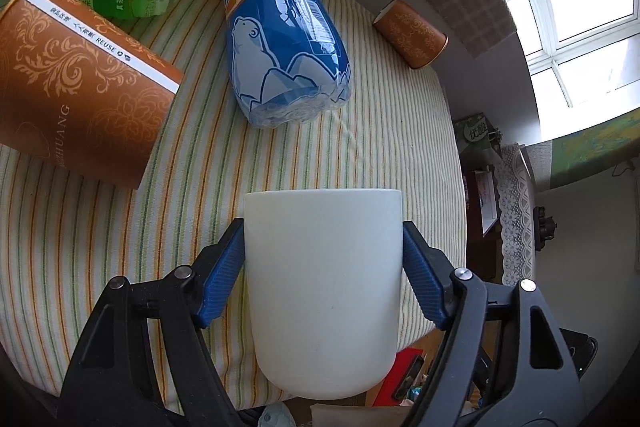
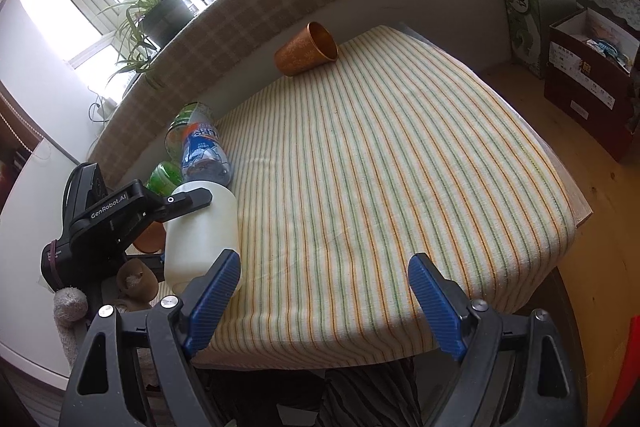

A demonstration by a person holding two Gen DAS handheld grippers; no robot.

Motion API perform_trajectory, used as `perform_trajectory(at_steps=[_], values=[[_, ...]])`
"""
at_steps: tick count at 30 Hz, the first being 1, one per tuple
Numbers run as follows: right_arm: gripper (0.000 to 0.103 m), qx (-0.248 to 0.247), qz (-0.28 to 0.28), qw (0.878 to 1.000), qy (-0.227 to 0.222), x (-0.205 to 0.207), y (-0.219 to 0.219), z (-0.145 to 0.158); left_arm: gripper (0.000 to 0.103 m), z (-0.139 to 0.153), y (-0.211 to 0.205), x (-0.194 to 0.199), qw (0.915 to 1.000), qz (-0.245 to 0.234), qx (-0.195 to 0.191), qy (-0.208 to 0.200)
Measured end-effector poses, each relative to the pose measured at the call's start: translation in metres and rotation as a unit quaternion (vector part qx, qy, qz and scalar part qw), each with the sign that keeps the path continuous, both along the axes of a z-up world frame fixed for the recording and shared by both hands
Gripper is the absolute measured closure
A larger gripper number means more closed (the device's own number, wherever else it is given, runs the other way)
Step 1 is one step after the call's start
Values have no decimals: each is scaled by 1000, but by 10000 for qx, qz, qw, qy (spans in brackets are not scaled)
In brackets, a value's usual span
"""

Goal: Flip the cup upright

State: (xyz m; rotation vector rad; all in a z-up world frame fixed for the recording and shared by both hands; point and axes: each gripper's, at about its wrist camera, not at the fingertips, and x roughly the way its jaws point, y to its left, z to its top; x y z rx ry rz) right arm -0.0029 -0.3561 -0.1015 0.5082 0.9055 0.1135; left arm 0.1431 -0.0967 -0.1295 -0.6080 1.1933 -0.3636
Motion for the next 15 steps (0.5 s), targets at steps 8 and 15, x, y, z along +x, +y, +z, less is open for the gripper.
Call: perform_trajectory(at_steps=[8, 15], values=[[15, -19, 14, 10000, 41, 3, 5, -1, 26, 27, -9, -21, 9937, -290, 642, -866], [15, -117, 5, 9999, 11, 2, 8, 1, 26, 44, -21, -34, 9803, -453, 1215, -1493]])
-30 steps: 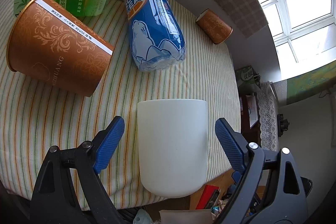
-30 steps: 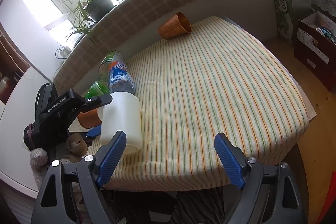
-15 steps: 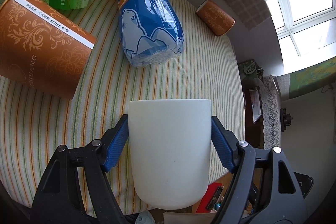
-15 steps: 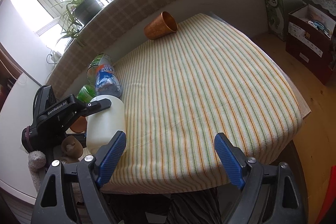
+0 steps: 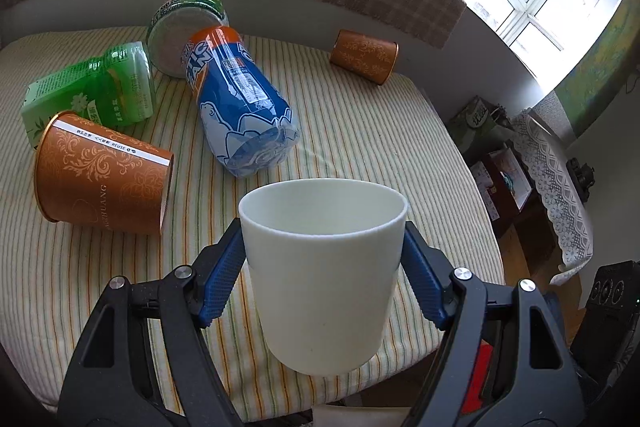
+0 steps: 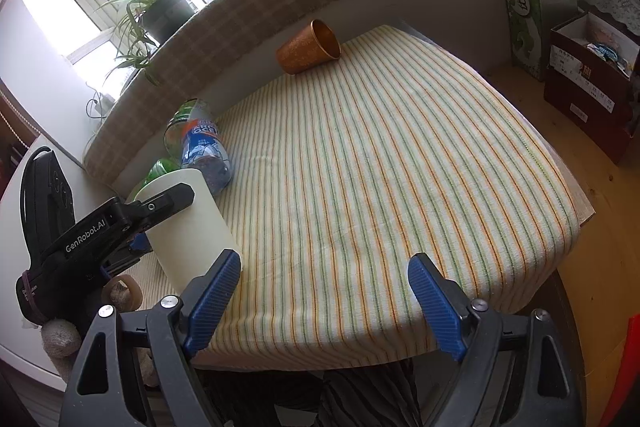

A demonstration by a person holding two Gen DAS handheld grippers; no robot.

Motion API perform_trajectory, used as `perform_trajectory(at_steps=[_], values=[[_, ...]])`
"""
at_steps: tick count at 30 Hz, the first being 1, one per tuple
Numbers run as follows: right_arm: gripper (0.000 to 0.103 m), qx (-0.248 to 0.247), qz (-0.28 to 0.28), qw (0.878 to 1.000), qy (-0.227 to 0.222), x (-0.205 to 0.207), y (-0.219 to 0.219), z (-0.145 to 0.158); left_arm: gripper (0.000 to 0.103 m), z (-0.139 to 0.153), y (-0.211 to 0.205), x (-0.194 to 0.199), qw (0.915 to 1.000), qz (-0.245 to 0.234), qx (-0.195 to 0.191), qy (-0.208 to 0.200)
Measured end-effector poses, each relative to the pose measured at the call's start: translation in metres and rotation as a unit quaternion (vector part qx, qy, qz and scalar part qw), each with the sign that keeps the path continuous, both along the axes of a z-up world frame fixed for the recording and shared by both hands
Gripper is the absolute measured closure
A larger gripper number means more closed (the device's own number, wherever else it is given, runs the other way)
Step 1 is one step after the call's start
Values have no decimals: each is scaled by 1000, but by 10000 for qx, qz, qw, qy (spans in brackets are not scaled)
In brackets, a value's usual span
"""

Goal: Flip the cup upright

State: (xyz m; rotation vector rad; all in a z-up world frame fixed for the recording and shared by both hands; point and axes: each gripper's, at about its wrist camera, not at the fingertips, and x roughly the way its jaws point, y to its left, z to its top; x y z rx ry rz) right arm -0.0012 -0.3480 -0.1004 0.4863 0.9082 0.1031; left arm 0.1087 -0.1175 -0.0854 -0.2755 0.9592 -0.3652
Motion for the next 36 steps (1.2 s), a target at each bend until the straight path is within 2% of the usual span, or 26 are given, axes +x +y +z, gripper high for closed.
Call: perform_trajectory(at_steps=[5, 13, 27, 36], values=[[15, -20, -41, 10000, -7, -1, -2, 1, 26, 8, -8, -6, 9987, -63, 339, -387], [15, -19, -53, 10000, 16, -3, -4, -1, 26, 10, -17, -6, 9960, -116, 562, -681], [15, -13, -57, 10000, 31, -5, -4, -2, 26, 6, -26, -3, 9933, -192, 789, -826], [15, -24, -103, 9999, 26, -6, -7, -2, 25, 4, -30, 0, 9943, -240, 737, -734]])
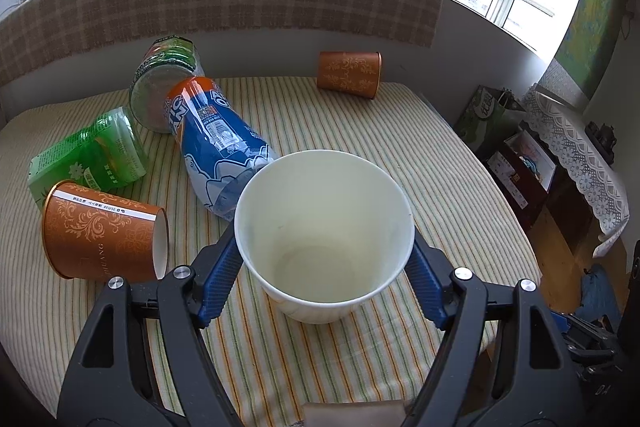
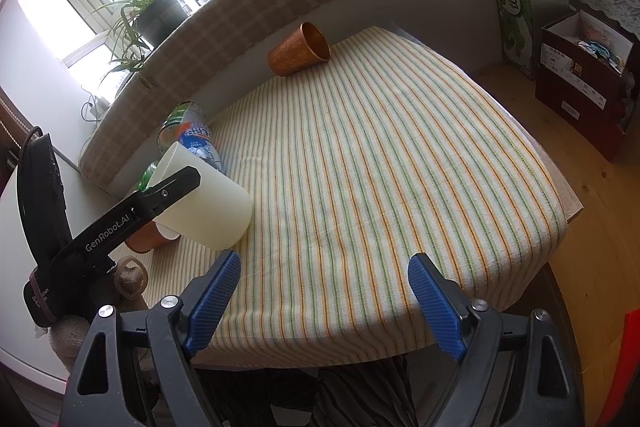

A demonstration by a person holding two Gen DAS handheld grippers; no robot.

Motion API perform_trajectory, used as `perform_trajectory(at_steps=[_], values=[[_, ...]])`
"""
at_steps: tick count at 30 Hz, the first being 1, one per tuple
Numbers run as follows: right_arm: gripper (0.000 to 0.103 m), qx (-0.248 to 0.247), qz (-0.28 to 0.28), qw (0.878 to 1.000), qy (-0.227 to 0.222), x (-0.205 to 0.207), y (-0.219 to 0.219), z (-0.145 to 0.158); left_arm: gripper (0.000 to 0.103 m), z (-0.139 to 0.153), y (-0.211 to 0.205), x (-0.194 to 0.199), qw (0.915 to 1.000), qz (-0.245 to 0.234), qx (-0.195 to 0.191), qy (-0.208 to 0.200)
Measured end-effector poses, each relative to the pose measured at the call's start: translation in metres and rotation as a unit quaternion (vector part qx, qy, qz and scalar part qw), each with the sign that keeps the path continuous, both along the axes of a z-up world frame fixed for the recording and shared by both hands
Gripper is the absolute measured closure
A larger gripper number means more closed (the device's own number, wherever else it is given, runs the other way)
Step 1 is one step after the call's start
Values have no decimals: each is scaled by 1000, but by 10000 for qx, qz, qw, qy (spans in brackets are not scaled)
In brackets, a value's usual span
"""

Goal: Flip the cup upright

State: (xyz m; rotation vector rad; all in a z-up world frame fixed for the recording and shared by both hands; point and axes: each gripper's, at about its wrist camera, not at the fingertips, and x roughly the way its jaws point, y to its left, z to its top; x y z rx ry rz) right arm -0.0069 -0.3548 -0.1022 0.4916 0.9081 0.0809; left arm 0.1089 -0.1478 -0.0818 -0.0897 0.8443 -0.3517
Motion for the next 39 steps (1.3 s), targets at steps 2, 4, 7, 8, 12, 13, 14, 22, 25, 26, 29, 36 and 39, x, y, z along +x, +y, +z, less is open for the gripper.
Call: perform_trajectory(at_steps=[2, 4, 7, 8, 12, 13, 14, 22, 25, 26, 29, 36, 39], values=[[15, 0, 3, 10000, -2, 0, 0, 0, 24, -2, 0, 1, 10000, -44, -40, 70], [15, 0, 12, 10000, -8, 0, 0, 0, 23, -4, -1, 1, 9998, -79, -88, 131], [15, -3, 27, 10000, -15, 0, 0, 0, 22, -6, -1, 3, 9995, -115, -171, 239], [15, -6, 27, 10000, -16, 0, 0, 1, 22, -7, -1, 3, 9994, -127, -187, 278], [15, 1, 12, 10000, -11, 0, 0, 1, 16, -12, 1, 4, 9989, -119, -249, 385], [15, -2, 10, 10000, -9, 0, 0, 1, 14, -12, 2, 4, 9987, -109, -281, 404], [15, -5, 8, 10000, -8, 0, 0, 1, 14, -13, 3, 5, 9985, -104, -313, 434], [15, -27, 29, 10000, -18, 0, 2, 2, 12, -19, 9, 2, 9978, -189, -306, 551], [15, -34, 43, 10000, -26, 1, 3, 2, 12, -22, 13, -1, 9975, -205, -290, 603], [15, -49, 53, 10000, -32, 1, 4, 3, 12, -23, 14, -2, 9974, -208, -295, 623], [15, -101, 81, 9999, -54, 1, 8, 5, 12, -25, 20, -8, 9975, -191, -270, 623], [15, -281, 126, 9994, -166, 4, 17, 13, 12, -22, 41, -26, 9988, -31, -125, 481], [15, -462, 165, 9984, -270, 5, 25, 19, 12, -15, 53, -34, 9994, 111, -75, 320]])
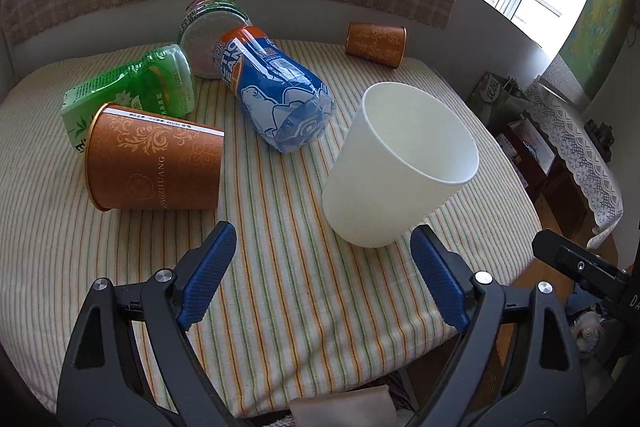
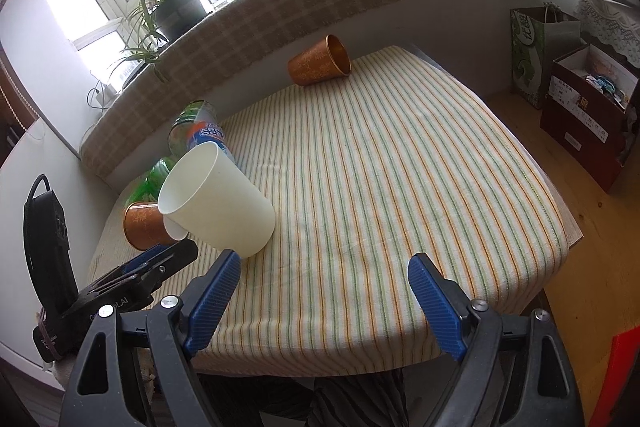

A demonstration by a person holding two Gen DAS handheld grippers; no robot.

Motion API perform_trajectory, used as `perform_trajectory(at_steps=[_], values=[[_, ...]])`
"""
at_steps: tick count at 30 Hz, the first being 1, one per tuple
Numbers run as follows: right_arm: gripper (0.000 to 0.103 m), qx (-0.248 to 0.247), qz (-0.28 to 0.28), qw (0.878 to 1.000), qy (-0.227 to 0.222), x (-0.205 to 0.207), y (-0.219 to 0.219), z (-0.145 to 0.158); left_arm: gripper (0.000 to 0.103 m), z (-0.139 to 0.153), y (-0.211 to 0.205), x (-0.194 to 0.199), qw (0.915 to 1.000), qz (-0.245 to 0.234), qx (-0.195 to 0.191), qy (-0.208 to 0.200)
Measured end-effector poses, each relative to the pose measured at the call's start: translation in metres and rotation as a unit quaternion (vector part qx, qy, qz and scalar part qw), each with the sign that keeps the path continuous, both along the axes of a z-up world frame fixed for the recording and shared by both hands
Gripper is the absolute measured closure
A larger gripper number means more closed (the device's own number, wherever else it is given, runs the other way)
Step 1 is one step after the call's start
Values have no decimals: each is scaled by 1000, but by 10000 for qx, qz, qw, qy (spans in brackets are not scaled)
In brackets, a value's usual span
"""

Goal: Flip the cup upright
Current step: 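Open the right gripper and withdraw it from the upright cup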

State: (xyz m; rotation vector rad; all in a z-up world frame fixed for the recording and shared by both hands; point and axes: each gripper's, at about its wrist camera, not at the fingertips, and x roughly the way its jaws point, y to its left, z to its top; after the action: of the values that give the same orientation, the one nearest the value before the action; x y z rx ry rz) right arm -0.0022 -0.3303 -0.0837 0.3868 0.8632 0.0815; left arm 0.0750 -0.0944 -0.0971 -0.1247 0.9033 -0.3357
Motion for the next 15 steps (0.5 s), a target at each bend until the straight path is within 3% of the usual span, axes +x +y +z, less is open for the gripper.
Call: perform_trajectory(at_steps=[6, 15], values=[[15, -428, 87, 9986, -297, -2, 17, 13, 12, 25, 21, -20, 9977, 335, 117, -585], [15, -1126, 189, 9894, -892, -10, 43, 38, 12, 63, 39, -53, 9850, 658, 367, -1553]])
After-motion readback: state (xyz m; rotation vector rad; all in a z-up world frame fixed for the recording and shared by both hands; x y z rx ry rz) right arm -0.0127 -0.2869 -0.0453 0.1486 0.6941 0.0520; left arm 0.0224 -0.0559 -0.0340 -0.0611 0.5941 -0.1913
